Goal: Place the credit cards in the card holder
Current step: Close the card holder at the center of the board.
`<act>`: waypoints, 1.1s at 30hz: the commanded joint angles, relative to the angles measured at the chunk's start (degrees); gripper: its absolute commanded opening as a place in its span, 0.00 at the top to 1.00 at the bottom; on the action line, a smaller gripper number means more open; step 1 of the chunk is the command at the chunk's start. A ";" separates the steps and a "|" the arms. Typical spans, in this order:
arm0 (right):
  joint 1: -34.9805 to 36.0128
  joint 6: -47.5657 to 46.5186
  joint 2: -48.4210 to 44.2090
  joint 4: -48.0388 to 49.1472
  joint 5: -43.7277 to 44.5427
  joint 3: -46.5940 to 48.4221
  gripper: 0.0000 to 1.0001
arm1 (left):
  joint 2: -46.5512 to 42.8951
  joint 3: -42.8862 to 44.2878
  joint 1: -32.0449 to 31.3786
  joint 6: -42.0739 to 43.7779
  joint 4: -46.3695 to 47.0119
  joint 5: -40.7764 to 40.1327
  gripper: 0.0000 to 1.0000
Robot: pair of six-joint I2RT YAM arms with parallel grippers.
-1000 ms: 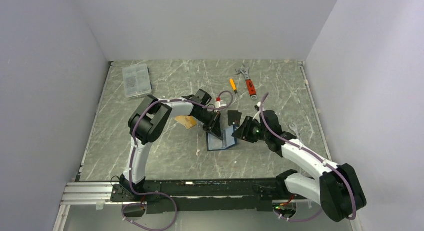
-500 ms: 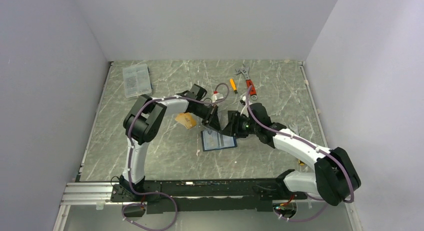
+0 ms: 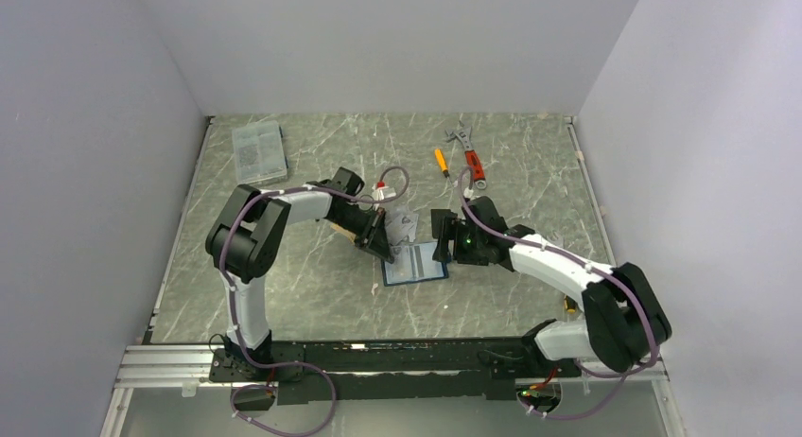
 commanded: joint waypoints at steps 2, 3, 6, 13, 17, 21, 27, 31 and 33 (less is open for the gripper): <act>-0.69 -1.18 3.98 5.69 0.30 1.16 0.21 | -4.63 -5.48 -0.33 -0.67 4.72 -0.74 0.97; -1.07 -0.95 4.30 7.25 -0.78 0.28 0.22 | -4.64 -5.85 -0.30 0.02 4.24 -1.75 0.97; -3.29 0.57 4.26 13.13 -5.63 -3.62 0.23 | -4.49 -5.57 -0.31 3.42 0.73 -8.29 0.98; -4.12 2.65 4.71 20.69 -7.53 -7.11 0.37 | -3.47 -7.59 -1.67 5.14 3.35 -12.45 1.00; -4.10 3.15 5.18 20.35 -6.81 -6.92 0.55 | -2.30 -6.84 -3.32 7.51 4.47 -14.49 1.00; -4.03 2.37 2.03 17.08 -3.36 -6.18 0.83 | -3.01 -6.96 -6.00 11.37 4.41 -18.63 1.00; -3.61 0.75 -5.50 10.93 1.14 -5.55 0.92 | -2.60 -5.51 -7.63 12.90 5.21 -19.15 1.00; -2.36 0.07 -8.63 7.47 2.93 -4.42 0.97 | -1.80 -4.17 -7.75 12.74 5.69 -16.52 1.00; -0.82 -0.47 -9.09 5.67 3.72 -3.04 0.97 | -1.65 -3.79 -7.79 12.49 6.51 -14.91 1.00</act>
